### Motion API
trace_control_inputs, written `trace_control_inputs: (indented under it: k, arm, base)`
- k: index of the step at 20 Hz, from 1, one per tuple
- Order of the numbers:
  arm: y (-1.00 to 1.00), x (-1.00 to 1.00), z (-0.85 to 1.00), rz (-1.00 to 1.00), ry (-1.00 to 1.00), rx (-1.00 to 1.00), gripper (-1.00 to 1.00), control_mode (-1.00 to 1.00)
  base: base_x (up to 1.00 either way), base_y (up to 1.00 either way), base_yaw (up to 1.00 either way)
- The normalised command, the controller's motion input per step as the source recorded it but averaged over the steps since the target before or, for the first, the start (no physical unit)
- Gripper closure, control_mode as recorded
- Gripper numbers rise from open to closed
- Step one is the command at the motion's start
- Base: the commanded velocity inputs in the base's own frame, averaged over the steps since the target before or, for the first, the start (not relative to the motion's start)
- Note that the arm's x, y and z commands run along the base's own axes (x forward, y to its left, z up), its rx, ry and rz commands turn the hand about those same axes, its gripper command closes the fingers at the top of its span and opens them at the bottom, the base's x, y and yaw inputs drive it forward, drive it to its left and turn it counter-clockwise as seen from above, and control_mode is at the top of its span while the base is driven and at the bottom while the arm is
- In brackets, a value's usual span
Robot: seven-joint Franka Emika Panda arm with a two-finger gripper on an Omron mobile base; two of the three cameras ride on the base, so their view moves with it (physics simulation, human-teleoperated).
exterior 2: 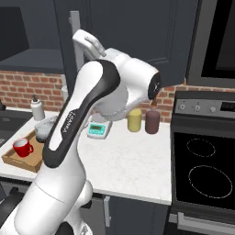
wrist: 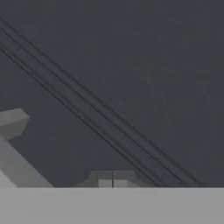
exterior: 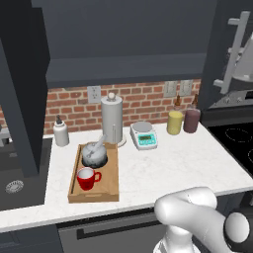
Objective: Pick the kettle from the counter and place it on the tray. Then pick the mug from the cabinet and place it on the tray. Then close the cabinet doors.
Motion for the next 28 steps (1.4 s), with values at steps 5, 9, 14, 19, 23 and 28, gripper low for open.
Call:
trace_control_inputs:
  k: [5,9,14,19,23,28]
  arm:
    - [0.45,0.59,-0.21,-0.19,0.32,-0.02,1.0,-1.0]
    - [0.48,0.5,-0.52,-0.25,0.07,-0.01,1.0,-1.0]
    - [0.75,0.48,-0.57,-0.3,0.0,-0.01,1.0,-1.0]
    - [0.55,0.57,-0.6,-0.36,0.0,0.0,1.0,-1.0]
    - [0.16,0.85,-0.28,-0.32,0.01,0.0,1.0,-1.0]
    - [0.0,0.98,-0.15,-0.23,0.07,0.02,1.0,-1.0]
  base:
    - [0.0,0.0,0.0]
    - [0.0,0.0,0.0]
    - [0.0,0.0,0.0]
    - [0.0,0.0,0.0]
    - [0.0,0.0,0.0]
    - [0.0,0.0,0.0]
